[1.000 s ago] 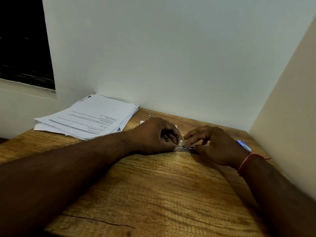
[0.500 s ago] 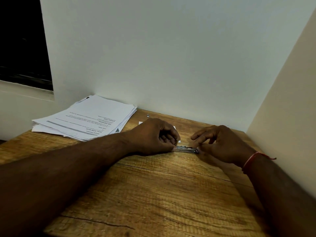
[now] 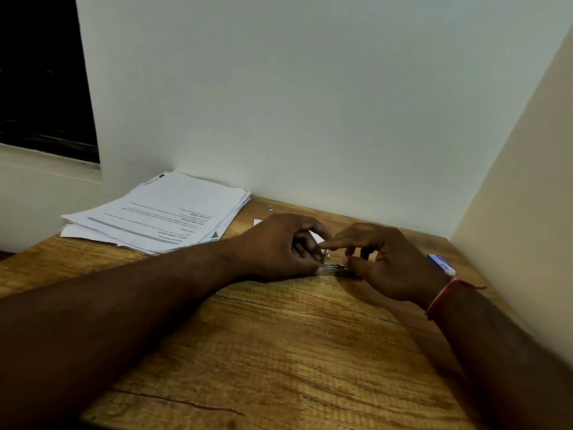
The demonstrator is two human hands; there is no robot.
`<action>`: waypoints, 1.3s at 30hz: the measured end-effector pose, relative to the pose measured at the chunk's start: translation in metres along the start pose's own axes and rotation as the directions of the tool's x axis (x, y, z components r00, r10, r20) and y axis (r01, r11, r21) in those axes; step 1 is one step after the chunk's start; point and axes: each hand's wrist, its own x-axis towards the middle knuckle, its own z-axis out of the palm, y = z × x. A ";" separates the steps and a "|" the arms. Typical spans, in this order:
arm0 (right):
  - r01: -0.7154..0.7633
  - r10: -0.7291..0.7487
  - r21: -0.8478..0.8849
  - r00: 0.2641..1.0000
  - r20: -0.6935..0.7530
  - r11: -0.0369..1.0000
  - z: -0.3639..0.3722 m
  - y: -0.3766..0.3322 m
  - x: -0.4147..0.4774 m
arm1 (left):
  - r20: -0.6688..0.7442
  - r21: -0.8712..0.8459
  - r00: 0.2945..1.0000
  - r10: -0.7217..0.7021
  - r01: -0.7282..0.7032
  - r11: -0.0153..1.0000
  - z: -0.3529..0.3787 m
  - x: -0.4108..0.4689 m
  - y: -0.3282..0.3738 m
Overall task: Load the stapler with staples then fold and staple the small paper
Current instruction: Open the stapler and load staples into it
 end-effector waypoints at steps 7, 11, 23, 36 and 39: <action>-0.045 0.045 -0.023 0.998 -0.032 0.999 -0.002 0.003 0.001 | -0.006 0.022 1.000 -0.007 0.007 1.000 0.000 -0.003 0.004; -0.087 0.086 -0.010 0.995 -0.055 0.996 -0.004 0.012 0.000 | -0.021 0.033 1.000 -0.006 0.007 0.999 0.000 -0.004 0.003; -0.105 0.104 -0.034 0.994 -0.019 0.994 -0.005 0.013 -0.002 | -0.005 0.027 1.000 -0.004 0.004 1.000 0.001 -0.002 0.001; -0.223 0.227 -0.053 0.970 0.091 0.973 -0.008 0.012 -0.004 | 0.002 0.024 1.000 -0.011 0.011 1.000 0.000 -0.003 0.001; -0.259 0.268 -0.082 0.955 0.130 0.962 -0.005 0.012 -0.003 | 0.000 0.025 1.000 -0.004 0.004 1.000 0.000 -0.002 -0.001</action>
